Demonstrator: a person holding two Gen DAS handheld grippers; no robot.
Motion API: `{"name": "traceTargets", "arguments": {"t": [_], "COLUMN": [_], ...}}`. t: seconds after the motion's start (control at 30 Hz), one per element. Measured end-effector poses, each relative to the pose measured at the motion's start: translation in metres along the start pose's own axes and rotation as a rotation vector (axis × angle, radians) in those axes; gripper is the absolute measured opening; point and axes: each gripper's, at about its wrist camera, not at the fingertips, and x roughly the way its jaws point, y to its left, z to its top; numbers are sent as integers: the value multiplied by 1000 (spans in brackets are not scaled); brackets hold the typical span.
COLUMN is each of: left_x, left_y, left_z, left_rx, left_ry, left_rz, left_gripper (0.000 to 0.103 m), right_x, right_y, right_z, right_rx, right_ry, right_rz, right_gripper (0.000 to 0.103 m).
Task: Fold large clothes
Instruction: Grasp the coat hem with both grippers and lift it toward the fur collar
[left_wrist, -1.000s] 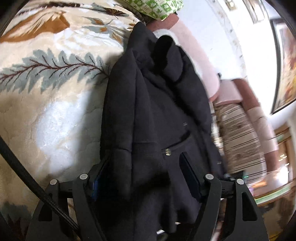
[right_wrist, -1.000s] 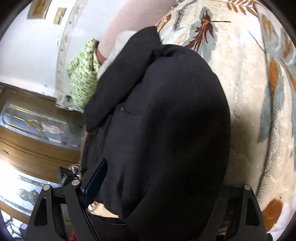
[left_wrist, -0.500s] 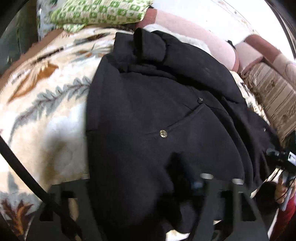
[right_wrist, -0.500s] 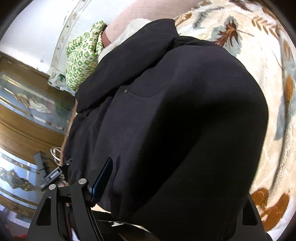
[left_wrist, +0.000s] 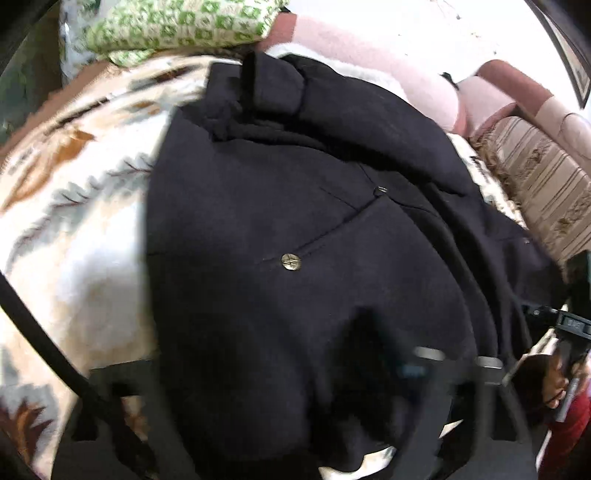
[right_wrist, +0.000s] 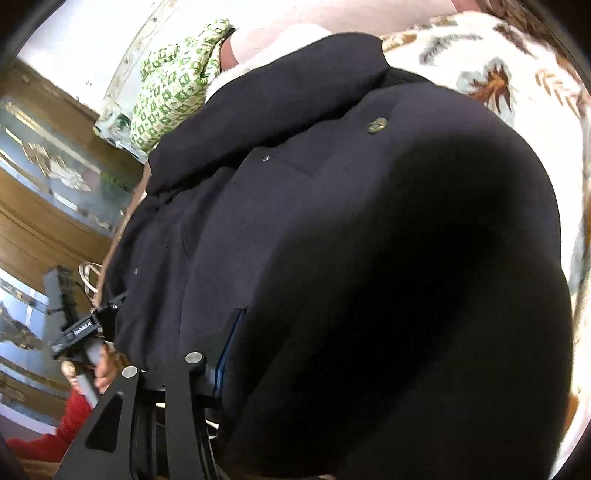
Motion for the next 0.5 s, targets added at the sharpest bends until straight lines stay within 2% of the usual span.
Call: {"name": "traceTargets", "arguments": {"t": [0.03,0.07,0.1,0.17,0.3,0.5], "left_x": [-4,-9,-15,-26,-46,-62], "left_y": [2,6,13,25,35,26], "left_z": [2,5,9,15,33,81], "left_rx": [-10,-28,-63,-121,-193,-207], "left_ry": [-2,1,2,-4,-39,-126], "left_rz": [25,30,9,-33,-112,-155], "left_gripper": [30,26,20,17,16,15], "right_x": [-2,-5,-9,-17,-37,-66], "right_y": [3,3,3,5,15,39], "right_z": [0,0,1,3,13,52], "right_rx": [-16,-22,-21,-21,-42,-67], "right_ry": [-10,-22,-36,-66,-128,-239], "right_rz": [-10,-17,-15,0,25,87], "right_gripper": [49,41,38,32,30,28]}}
